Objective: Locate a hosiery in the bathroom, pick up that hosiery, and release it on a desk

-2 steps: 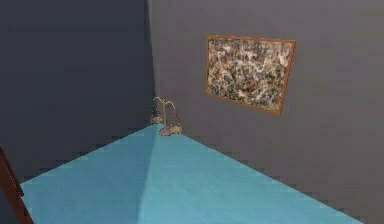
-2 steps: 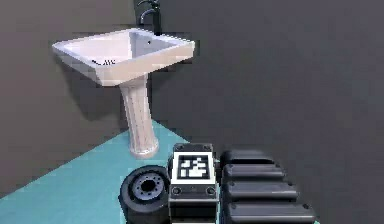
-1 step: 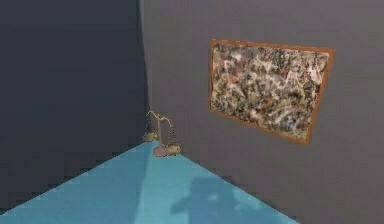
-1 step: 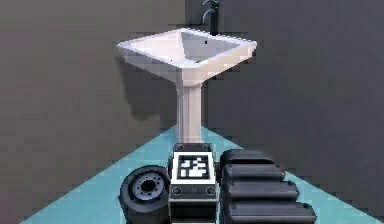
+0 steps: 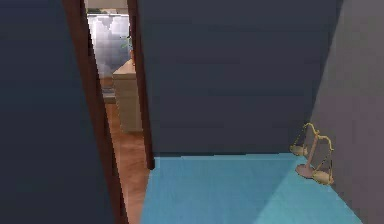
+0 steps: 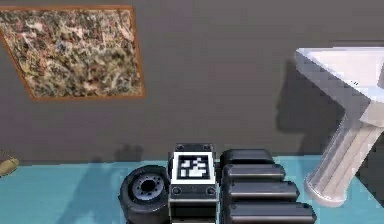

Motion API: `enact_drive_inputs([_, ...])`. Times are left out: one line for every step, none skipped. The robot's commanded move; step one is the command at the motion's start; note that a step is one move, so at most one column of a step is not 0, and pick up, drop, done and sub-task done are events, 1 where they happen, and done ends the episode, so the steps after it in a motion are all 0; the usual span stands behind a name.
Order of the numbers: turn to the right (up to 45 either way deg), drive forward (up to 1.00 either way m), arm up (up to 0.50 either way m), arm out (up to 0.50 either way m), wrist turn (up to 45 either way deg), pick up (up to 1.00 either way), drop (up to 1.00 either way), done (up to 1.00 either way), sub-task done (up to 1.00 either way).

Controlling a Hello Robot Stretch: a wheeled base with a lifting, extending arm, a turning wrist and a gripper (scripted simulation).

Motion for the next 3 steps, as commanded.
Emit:
enact_drive_inputs([-3.0,0.0,0.0,0.0,0.0,0.0,0.0,0.0,0.0])
enact_drive_inputs([0.0,1.0,0.0,0.0,0.0,0.0,0.0,0.0,0.0])
enact_drive_inputs([-39.0,0.0,0.0,0.0,0.0,0.0,0.0,0.0,0.0])
